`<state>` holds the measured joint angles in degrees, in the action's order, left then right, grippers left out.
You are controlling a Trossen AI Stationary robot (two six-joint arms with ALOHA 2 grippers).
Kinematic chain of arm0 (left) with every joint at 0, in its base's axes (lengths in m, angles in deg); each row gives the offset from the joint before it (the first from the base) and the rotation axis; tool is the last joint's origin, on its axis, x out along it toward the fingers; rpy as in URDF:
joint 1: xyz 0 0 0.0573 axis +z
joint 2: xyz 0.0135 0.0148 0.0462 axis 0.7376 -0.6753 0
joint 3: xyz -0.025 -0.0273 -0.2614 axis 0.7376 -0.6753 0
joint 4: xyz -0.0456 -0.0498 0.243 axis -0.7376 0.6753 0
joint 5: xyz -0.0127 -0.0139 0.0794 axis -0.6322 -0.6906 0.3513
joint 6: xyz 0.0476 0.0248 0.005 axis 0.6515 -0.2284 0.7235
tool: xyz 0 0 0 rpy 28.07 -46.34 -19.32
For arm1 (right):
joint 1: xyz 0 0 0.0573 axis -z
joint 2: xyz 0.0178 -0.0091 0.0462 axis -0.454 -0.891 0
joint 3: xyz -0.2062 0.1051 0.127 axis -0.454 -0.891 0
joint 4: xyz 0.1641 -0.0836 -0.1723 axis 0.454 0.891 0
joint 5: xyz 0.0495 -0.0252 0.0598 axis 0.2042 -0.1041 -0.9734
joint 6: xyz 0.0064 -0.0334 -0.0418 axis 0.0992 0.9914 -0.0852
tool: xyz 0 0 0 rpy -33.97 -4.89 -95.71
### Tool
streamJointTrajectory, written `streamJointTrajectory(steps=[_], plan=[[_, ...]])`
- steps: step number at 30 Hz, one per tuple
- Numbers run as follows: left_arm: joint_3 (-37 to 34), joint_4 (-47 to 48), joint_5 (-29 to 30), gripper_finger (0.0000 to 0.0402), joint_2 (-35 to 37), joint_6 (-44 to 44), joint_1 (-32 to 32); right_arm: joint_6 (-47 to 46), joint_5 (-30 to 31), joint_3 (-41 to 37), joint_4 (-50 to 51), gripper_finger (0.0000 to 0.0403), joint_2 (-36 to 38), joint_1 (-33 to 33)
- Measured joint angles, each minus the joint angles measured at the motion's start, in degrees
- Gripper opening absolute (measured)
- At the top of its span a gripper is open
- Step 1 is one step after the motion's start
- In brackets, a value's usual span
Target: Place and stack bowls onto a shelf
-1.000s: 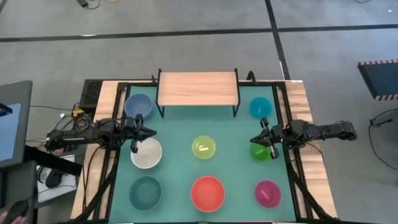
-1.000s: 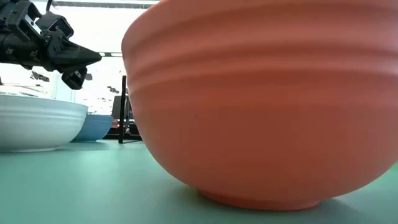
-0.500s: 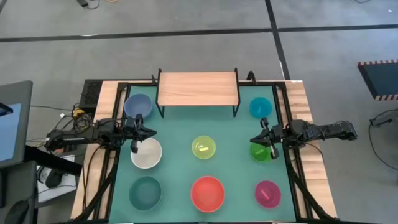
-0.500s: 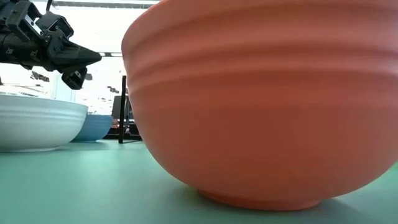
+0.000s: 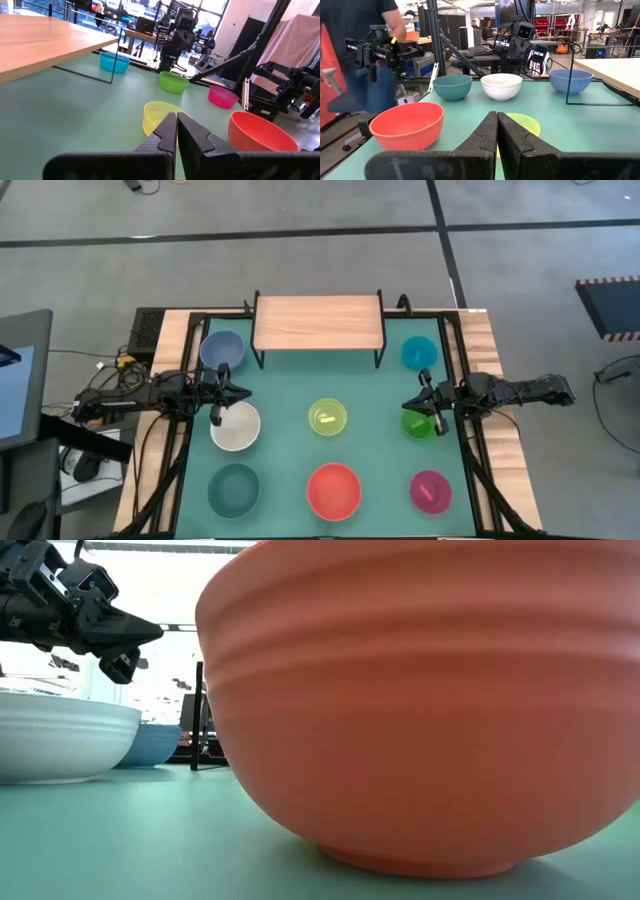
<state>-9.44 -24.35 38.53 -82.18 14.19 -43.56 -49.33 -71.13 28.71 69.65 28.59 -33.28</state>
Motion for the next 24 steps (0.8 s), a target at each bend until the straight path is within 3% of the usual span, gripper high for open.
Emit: streamJointTrajectory(steps=[13, 17, 24], plan=[[-0.02, -0.49, 0.05, 0.0, 0.0, -0.24, -0.01, 0.0, 0.0, -0.01, 0.0, 0.0033, -0.01, -0.02], [-0.02, 0.03, -0.22, 0.0, -0.02, -5.54, 0.0, 0.0, 0.0, 0.02, 0.0, 0.0033, 0.0, -0.02], [-0.02, -1.24, 10.73, 0.0, 0.0, -15.12, 0.0, 0.0, 0.0, 0.01, 0.02, 0.0033, 0.02, -0.02]])
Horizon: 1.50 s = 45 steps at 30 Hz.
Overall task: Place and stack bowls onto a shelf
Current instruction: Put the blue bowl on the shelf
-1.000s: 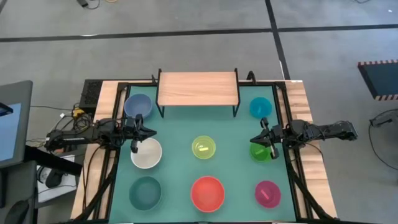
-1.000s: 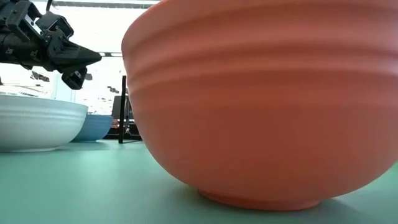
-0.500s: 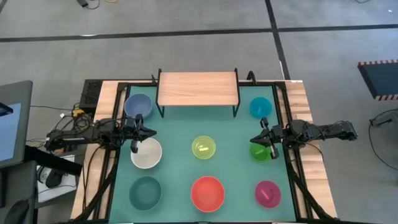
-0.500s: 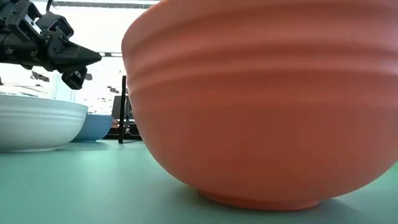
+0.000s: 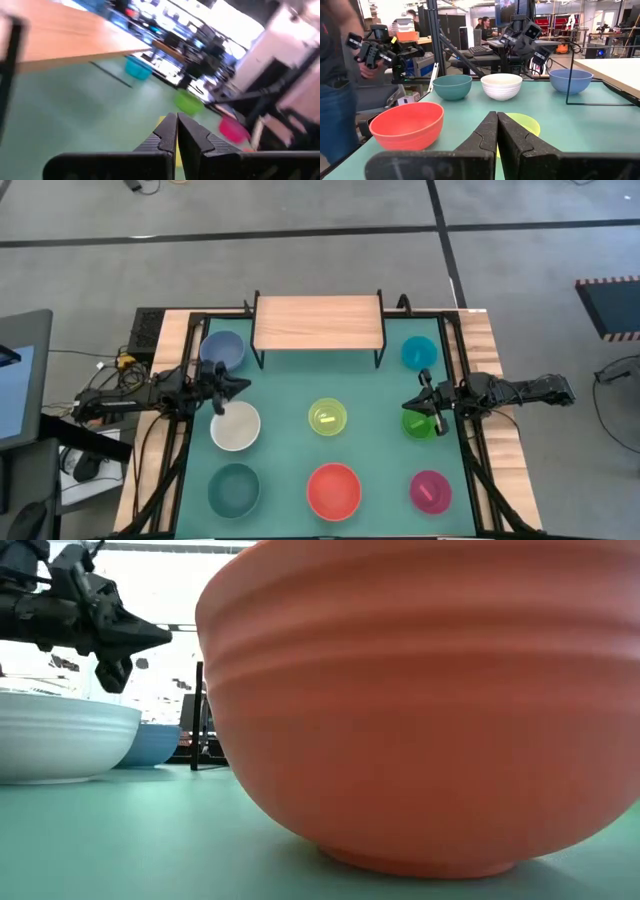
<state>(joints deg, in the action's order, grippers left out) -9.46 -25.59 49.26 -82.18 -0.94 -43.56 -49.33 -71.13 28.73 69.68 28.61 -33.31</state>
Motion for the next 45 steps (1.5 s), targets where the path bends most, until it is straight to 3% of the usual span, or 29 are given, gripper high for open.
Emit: streamJointTrajectory(steps=[4, 7, 15, 19, 26, 29, 34, 39, 45], plan=[[0.0, -0.58, 3.51, 0.0, -0.02, -4.0, 0.0, 0.0, 0.0, 0.0, -0.01, 0.0033, -0.01, 0.01], [0.01, -0.82, 5.17, 0.0, -0.31, -1.54, 0.0, 0.0, 0.0, 0.0, -0.02, 0.0033, 0.0, 0.0], [1.42, 1.09, 9.6, 0.0, -8.23, -9.04, -0.04, 6.82, -0.01, -0.09, -2.71, 0.0033, 0.0, 0.01], [4.69, 0.91, 11.31, 0.0, -14.45, -9.07, -0.04, 0.79, 1.45, -0.09, -9.58, 0.0033, -0.01, 0.15], [13.45, 1.91, 19.5, 0.0, -23.96, -6.07, 0.0, -24.1, 17.26, -0.06, -11.35, 0.0033, -0.33, 2.88], [18.42, 8.31, 19.5, 0.0, -26.4, -5.12, 0.82, -31.9, 22.5, -0.06, -8.76, 0.0033, -1.57, 4.3], [26.73, 22.51, 20.62, 0.0005, -29.7, -8.1, 5.14, -35.29, 23.32, -0.06, -8.61, 0.0042, -3.73, 6.44], [33.32, 30.86, 21.07, 0.0044, -32.82, -8.5, 11.66, -41.77, 25.72, 0.33, -10.74, 0.0069, -5.47, 9.42], [38.97, 39.92, 21.22, 0.0129, -38.16, -9.67, 22.1, -45.08, 25.69, 3.52, -12.37, 0.0118, -8.57, 13.07]])
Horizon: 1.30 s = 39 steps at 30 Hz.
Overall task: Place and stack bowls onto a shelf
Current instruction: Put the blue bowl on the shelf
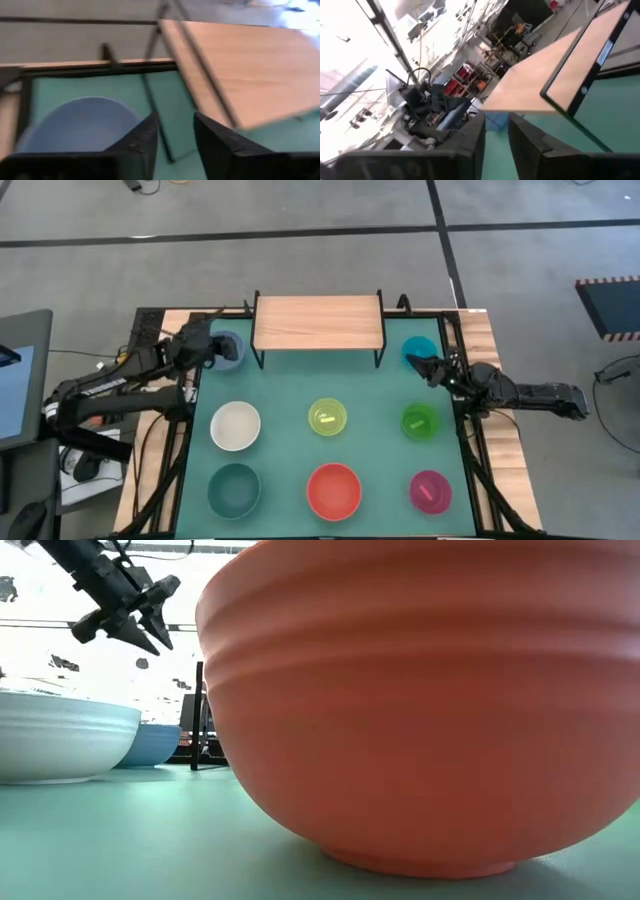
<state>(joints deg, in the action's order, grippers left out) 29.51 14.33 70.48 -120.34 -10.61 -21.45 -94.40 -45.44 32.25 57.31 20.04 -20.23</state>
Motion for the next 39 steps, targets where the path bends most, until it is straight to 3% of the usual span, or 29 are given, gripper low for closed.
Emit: streamJointTrajectory(steps=[6, 15, 22, 33, 39], plan=[[1.37, 1.68, -6.9, 0.0195, -5.39, 3.41, 10.62, -0.08, -1.04, 5.47, -0.01, 0.0161, -6.21, 1.29], [5.18, 2.66, -15.85, 0.0206, -12.24, 8.91, 24.04, 1.07, -1.64, 13.41, -0.23, 0.0172, -17.95, 1.27], [9.98, 8.87, -13.91, 0.0206, -16.92, 15.36, 30.68, 5.79, -1.65, 19.22, -0.25, 0.0171, -25.61, 1.28], [10.16, 16.25, -4.69, 0.0206, -24.12, 16.43, 29.72, 5.91, -1.69, 23.08, -0.09, 0.0171, -36.68, 0.31], [10.16, 21.72, -5.82, 0.0187, -28.92, 17.42, 30.26, 6.0, -1.78, 24.61, -0.2, 0.0171, -40.23, -1.13]])
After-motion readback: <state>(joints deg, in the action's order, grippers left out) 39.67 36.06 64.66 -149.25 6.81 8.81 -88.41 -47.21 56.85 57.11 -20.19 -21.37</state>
